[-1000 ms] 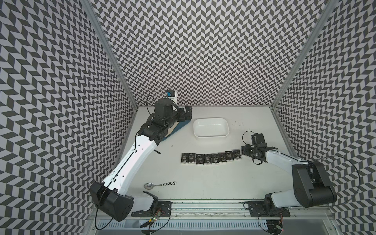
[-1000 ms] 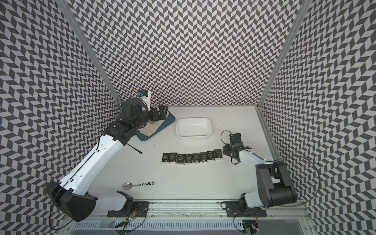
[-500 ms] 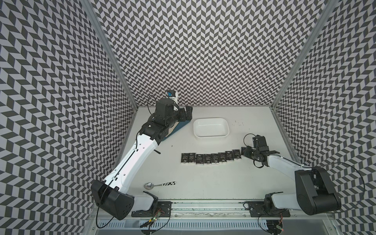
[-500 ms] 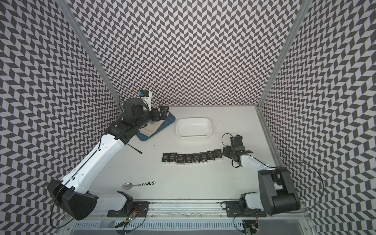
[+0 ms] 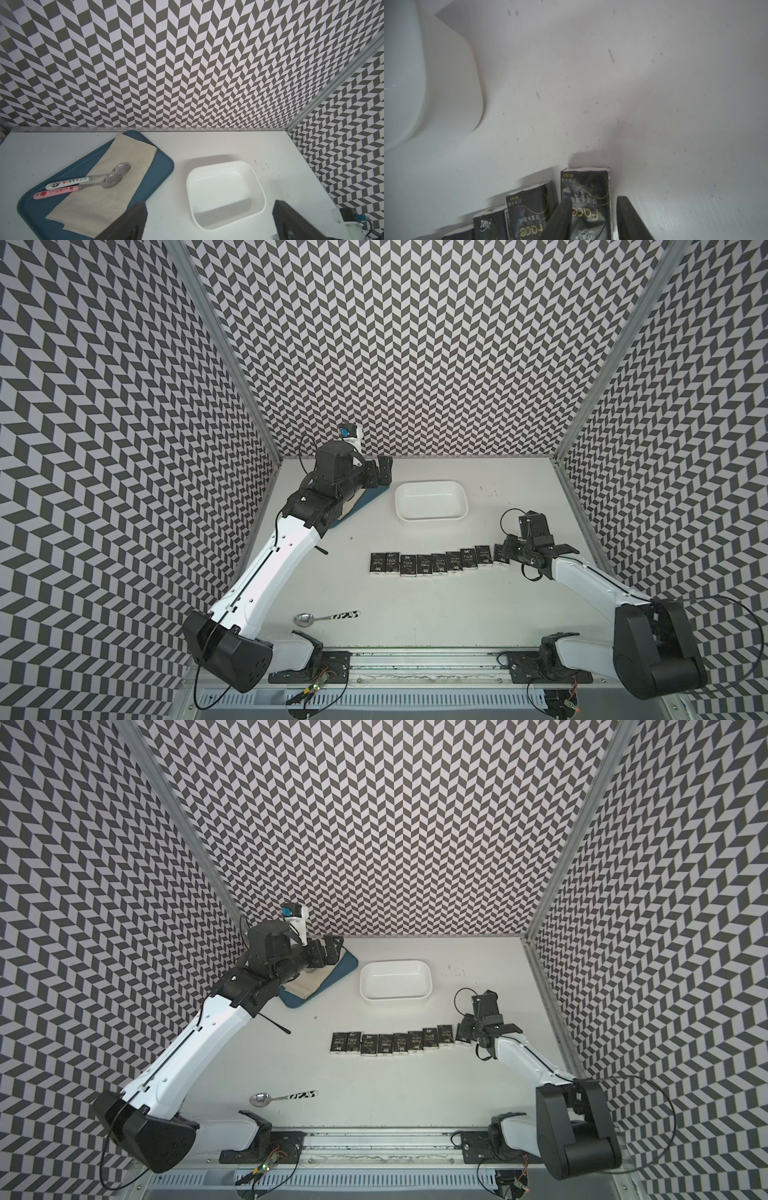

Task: Take the pocket tissues out of the storage box
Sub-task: Place the pocket tissues at the center of the board.

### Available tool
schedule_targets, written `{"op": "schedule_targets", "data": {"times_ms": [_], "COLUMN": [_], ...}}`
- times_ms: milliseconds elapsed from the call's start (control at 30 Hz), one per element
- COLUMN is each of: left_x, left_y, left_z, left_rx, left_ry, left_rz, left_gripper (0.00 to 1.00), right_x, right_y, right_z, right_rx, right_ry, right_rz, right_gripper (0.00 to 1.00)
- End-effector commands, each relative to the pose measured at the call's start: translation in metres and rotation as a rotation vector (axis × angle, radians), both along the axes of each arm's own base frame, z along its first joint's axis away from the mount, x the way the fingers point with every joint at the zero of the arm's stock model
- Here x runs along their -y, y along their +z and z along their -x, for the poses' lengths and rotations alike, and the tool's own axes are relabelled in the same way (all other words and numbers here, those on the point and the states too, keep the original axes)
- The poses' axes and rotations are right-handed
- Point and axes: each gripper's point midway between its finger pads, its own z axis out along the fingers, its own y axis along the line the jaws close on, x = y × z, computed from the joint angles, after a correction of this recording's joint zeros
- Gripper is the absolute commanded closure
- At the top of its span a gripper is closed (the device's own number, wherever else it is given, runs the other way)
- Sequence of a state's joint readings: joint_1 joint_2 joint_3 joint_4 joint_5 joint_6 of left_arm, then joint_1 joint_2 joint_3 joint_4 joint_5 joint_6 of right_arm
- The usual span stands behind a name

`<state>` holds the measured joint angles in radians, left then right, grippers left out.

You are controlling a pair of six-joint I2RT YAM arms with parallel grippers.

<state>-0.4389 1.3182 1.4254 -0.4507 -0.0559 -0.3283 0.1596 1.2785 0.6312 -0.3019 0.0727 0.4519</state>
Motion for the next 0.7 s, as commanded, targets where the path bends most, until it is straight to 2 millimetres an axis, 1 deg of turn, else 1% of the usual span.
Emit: {"op": "schedule_targets", "data": {"times_ms": [0, 100, 433, 600, 667], "left_x": [-0.003, -0.003, -0.004, -0.005, -0.004], "left_y": [0.021, 0.021, 0.017, 0.014, 0.013], "left_z": [0.009, 0.009, 0.007, 0.006, 0.005], "left_rx": [0.047, 0.043, 0.038, 0.036, 0.033], "left_ry": [0.0, -0.001, 0.007, 0.013, 0.014], "left_rz": [0.02, 0.015, 0.004, -0.005, -0.005], "left_gripper": [0.01, 0.01, 0.01, 0.01, 0.01], "right_x": [0.0, -0.001, -0.002, -0.014, -0.015], "right_y": [-0.007, -0.016, -0.032, -0.035, -0.036], "right_z": [0.0, 0.002, 0.004, 0.001, 0.001], "right_rx": [-0.009, -0.024, -0.045, -0.043, -0.05], "right_ry": [0.006, 0.003, 0.001, 0.077, 0.083], "right_rz": [0.01, 0.005, -0.011, -0.04, -0.042], "right_gripper": [0.59, 0.59, 0.59, 0.61, 0.62]}}
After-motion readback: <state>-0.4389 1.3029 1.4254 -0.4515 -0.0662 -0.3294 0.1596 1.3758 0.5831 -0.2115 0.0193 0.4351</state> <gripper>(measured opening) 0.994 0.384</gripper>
